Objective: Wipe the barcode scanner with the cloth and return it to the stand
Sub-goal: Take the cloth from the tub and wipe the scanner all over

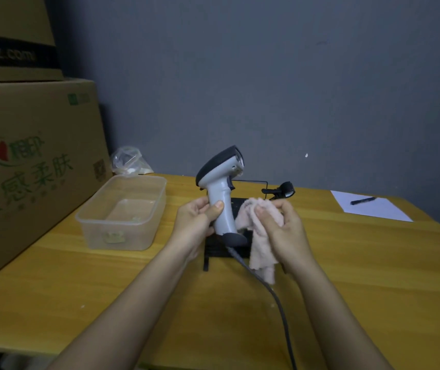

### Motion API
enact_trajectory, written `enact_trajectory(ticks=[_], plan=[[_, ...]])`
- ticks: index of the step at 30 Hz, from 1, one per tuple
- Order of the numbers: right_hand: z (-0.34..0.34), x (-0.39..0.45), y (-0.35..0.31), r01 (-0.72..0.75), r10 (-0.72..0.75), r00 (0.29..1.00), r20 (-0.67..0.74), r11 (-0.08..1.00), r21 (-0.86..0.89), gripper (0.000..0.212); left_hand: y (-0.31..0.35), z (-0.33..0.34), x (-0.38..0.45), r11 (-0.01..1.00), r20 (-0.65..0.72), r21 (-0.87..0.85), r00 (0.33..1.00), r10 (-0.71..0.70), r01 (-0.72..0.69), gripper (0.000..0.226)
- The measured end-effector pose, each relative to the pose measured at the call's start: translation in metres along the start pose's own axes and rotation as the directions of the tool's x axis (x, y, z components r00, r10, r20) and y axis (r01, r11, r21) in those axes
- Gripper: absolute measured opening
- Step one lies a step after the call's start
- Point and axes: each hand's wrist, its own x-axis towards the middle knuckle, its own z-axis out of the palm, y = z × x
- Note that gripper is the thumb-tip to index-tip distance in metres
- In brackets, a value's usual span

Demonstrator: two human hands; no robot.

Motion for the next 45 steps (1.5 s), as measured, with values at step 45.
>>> enact_trajectory(ticks=[45], plan=[[0.027, -0.025, -0.001, 0.197, -0.123, 0.964, 0.237, 0.928, -0.317, 0.042, 0.01, 0.0, -0.005, 0.993, -0.02, 0.107, 0.998, 0.057, -0.054, 0.022]])
